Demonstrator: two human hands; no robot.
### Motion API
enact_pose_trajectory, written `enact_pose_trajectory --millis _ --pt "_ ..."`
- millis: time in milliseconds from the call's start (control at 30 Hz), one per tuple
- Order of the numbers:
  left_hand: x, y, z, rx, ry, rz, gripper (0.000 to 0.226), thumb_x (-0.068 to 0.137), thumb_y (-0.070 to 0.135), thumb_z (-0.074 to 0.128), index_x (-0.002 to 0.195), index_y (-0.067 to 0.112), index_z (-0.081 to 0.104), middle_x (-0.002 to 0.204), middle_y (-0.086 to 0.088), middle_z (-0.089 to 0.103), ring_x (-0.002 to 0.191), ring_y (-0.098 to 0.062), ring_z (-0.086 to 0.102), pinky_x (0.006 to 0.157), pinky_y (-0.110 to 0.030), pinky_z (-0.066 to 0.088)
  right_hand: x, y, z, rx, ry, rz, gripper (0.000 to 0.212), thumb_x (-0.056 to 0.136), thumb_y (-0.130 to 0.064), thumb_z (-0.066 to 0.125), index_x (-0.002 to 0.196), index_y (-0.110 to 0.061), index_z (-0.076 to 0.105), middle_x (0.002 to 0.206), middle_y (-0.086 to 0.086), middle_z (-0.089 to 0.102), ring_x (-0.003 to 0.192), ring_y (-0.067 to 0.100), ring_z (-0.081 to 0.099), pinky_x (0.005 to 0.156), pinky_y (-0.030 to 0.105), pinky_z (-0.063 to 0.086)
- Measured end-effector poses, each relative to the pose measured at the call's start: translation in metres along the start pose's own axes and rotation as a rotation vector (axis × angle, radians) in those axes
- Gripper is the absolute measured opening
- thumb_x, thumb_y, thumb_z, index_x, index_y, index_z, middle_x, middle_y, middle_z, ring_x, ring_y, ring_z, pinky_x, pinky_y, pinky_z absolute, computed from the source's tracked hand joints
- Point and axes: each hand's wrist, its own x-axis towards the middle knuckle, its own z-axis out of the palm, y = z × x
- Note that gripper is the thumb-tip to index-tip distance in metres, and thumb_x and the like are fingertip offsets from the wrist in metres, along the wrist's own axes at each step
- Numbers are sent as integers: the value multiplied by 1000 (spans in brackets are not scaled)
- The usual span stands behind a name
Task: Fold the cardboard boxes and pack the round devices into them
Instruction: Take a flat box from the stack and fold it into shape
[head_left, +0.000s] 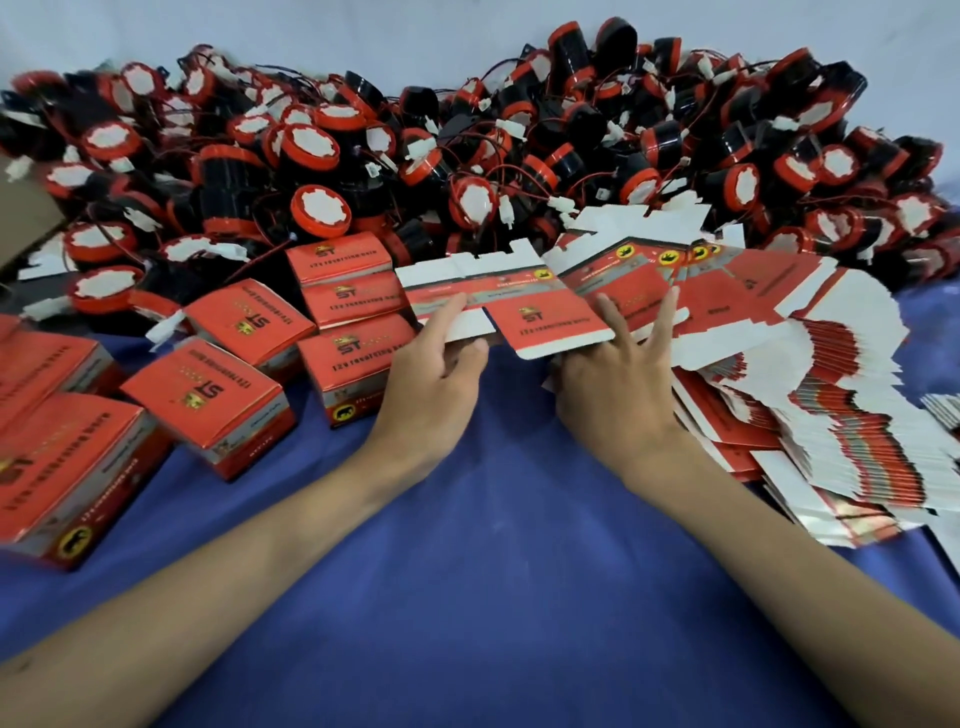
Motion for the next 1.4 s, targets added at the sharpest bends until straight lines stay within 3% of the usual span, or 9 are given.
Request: enact_pose_trajectory --millis 100,267,533,700,900,1100,1233,1300,1400 --pt "-2 1 1 -23 -7 11 33 95 20 49 125 32 53 107 28 62 102 1 65 97 -37 51 6 11 2 -24 -20 58 54 95 -50 29 144 -32 39 153 5 33 146 28 18 106 72 -6" --pt "-1 1 -1 41 44 57 17 98 22 56 108 19 70 99 17 69 92 4 64 85 -23 52 19 59 -3 -94 -100 375 74 98 -52 17 140 3 42 156 22 21 147 30 14 114 64 5" --pt "0 0 -2 54 70 92 45 91 7 64 121 32 42 110 21 56 102 5 58 84 -9 47 16 33 -20 552 644 114 27 89 -14 55 102 9 58 117 28 55 110 40 51 94 26 38" --pt "-2 4 -2 -232 24 63 62 90 14 66 136 32 29 109 14 67 98 -4 67 75 -19 55 17 22 -31 862 240 81 50 100 -38 44 140 -9 45 131 7 57 124 22 49 103 28 36" --pt "-3 11 -5 -315 67 -2 74 72 32 76 134 33 34 98 15 71 92 -7 70 71 -23 57 20 32 -33 1282 96 236 10 92 -28 64 95 -18 62 84 5 69 81 24 66 73 37 51" --pt "17 30 -18 -22 107 215 56 84 48 63 133 31 38 124 11 49 117 3 50 95 -16 44 24 30 -31 1537 491 627 23 95 -24 58 78 -24 43 72 -12 48 61 -1 45 66 25 42" --pt "8 23 -12 530 21 347 71 88 56 56 145 19 36 151 -5 22 142 -15 19 115 -26 18 12 6 -32 1695 469 458 18 95 -23 54 82 -22 40 78 4 48 72 6 46 70 31 40" --pt "0 18 -5 541 -109 351 83 88 63 49 152 19 20 159 -7 11 147 -16 9 115 -23 11 4 -8 -30 1771 358 273 13 92 -25 51 89 -18 41 88 19 48 80 21 46 72 39 43" --pt "-3 15 1 473 -170 377 84 91 59 43 152 22 -2 162 -4 -4 149 -11 -6 118 -19 4 -9 -25 -25 1854 303 -28 15 97 -21 49 105 -11 42 88 1 57 67 21 55 50 27 48"
